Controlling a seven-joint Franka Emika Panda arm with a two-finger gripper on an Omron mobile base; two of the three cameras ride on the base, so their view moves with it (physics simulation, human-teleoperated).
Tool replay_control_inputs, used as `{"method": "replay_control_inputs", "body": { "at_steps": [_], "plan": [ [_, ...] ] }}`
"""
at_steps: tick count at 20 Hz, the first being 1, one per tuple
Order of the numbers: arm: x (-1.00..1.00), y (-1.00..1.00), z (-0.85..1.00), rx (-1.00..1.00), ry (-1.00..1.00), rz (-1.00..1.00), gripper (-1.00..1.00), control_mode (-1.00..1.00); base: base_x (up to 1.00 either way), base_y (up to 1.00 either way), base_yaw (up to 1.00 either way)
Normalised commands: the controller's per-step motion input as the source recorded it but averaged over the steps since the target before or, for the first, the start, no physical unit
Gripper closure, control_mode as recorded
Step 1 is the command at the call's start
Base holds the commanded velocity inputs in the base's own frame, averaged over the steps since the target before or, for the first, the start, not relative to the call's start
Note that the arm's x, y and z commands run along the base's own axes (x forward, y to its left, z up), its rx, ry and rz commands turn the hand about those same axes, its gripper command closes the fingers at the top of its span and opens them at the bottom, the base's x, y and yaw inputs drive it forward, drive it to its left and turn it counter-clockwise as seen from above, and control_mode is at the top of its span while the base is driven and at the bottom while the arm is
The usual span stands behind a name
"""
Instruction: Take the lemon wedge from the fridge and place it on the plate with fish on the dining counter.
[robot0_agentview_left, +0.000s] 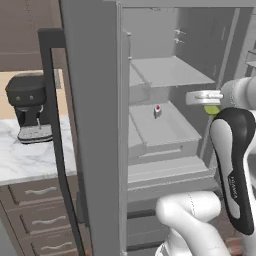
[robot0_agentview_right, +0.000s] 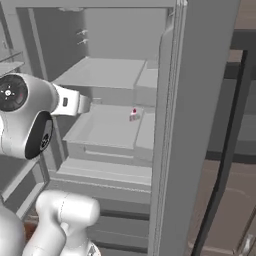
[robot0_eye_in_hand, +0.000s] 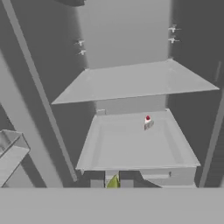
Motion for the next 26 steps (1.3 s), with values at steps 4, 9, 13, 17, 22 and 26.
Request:
{"method": "replay_control_inputs", "body": {
  "at_steps": [4, 9, 13, 17, 22, 26],
  "plan": [
    [0.00, 0.00, 0.00, 0.00, 0.00, 0.00, 1.00, 1.00, -1.00, 0.00, 0.26],
    [0.00, 0.00, 0.00, 0.00, 0.00, 0.00, 1.00, 1.00, -1.00, 0.00, 0.31],
    [0.00, 0.00, 0.00, 0.00, 0.00, 0.00, 1.00, 1.00, -1.00, 0.00, 0.34],
    [0.00, 0.00, 0.00, 0.00, 0.00, 0.00, 1.00, 1.00, -0.98, 0.00, 0.38],
    [0.00, 0.00, 0.00, 0.00, 0.00, 0.00, 1.00, 1.00, -0.90, 0.00, 0.51],
    [0.00, 0.00, 0.00, 0.00, 0.00, 0.00, 1.00, 1.00, -0.79, 0.00, 0.68]
  ]
}}
